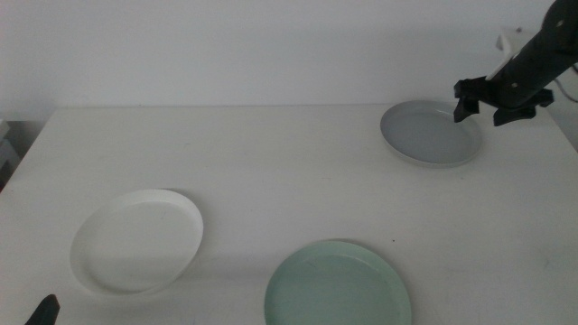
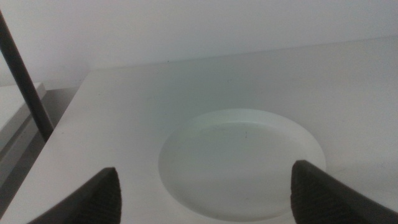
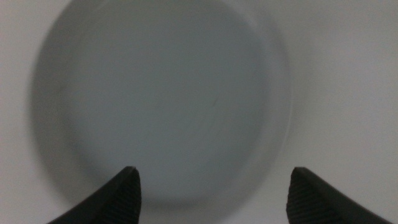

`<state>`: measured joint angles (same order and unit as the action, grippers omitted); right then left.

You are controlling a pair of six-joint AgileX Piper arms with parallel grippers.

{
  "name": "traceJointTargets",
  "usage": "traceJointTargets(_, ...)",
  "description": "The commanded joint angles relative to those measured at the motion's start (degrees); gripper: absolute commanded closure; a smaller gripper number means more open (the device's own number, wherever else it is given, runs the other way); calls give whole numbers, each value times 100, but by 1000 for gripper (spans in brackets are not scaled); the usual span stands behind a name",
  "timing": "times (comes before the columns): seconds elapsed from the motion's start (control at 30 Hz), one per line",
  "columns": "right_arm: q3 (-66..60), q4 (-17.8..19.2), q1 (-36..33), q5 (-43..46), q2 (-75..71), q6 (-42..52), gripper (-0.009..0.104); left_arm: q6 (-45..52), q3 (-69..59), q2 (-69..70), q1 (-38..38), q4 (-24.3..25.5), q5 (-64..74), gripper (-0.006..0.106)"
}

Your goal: Stack the three bowls on top of each other.

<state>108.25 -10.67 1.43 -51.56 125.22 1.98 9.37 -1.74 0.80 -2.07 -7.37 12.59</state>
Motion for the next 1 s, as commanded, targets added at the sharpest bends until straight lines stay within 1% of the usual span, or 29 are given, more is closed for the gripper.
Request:
traceJointTargets(0.0,719,111,93,15,111,1,36,-45,24,74,-24,-23,-413,-5)
traceJointTargets(0.13,1625,104,150,-207,838,1,37,-45,24,74,-24,-23,-413,-5)
traceJointTargets(0.2,2013,104,163,-284,1148,1,39,-45,24,74,-24,-23,-413,-5)
traceJointTargets(0.33,2440,104,163,-282,1532,7,46,-45,24,74,-24,-23,-413,-5)
traceJointTargets(0.47,2519,100,163,-251,1671,68,64,-45,24,74,-24,-23,-413,-5)
traceJointTargets(0.57,2524,100,169,-246,1674,137,84,-45,24,74,-24,-23,-413,-5)
traceJointTargets(0.6,2534,100,174,-285,1648,137,92,-45,24,74,-24,-23,-413,-5)
traceJointTargets(0.63,2534,94,174,-325,1621,137,96,-45,24,74,-24,-23,-413,-5)
traceJointTargets(0.73,2517,-87,174,-518,1434,154,96,-45,24,74,-24,-23,-413,-5)
traceJointTargets(0.83,2305,-472,106,-659,1044,346,96,-45,24,74,-24,-23,-413,-5)
traceJointTargets(0.9,1887,-748,18,-603,583,531,96,-45,24,74,-24,-23,-413,-5)
traceJointTargets(0.97,1293,-856,-99,-367,44,609,96,-45,24,74,-24,-23,-413,-5)
